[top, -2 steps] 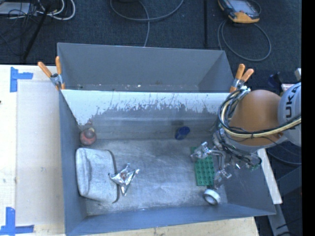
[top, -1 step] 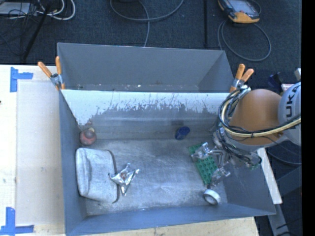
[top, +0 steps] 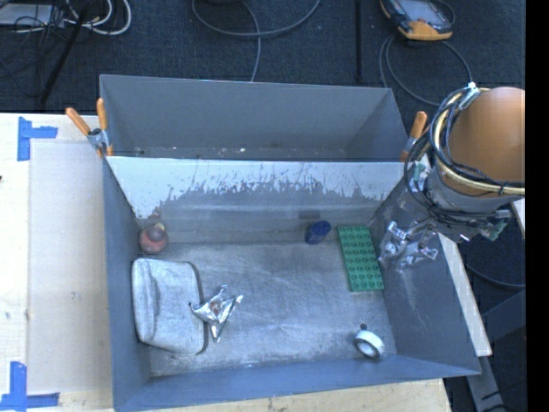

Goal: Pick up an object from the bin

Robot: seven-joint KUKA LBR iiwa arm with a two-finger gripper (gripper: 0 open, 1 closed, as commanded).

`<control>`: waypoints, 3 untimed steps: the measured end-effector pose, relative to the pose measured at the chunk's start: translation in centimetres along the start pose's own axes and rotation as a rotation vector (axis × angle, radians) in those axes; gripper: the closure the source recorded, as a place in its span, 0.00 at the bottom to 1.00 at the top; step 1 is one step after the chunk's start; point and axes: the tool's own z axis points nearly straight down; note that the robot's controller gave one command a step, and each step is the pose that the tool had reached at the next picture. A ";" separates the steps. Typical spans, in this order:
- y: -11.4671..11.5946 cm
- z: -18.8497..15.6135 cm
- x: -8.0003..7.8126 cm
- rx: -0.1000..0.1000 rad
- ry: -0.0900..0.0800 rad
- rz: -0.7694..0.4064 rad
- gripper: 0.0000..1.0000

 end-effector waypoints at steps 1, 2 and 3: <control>0.1 0.3 0.1 -0.006 0.002 0.005 0.00; -4.5 11.5 -2.2 -0.011 -0.001 -0.334 0.00; -2.7 13.4 -1.8 -0.008 -0.026 -0.682 0.00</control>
Offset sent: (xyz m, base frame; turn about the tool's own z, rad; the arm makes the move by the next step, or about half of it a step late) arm 0.0000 0.0000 0.0000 0.0000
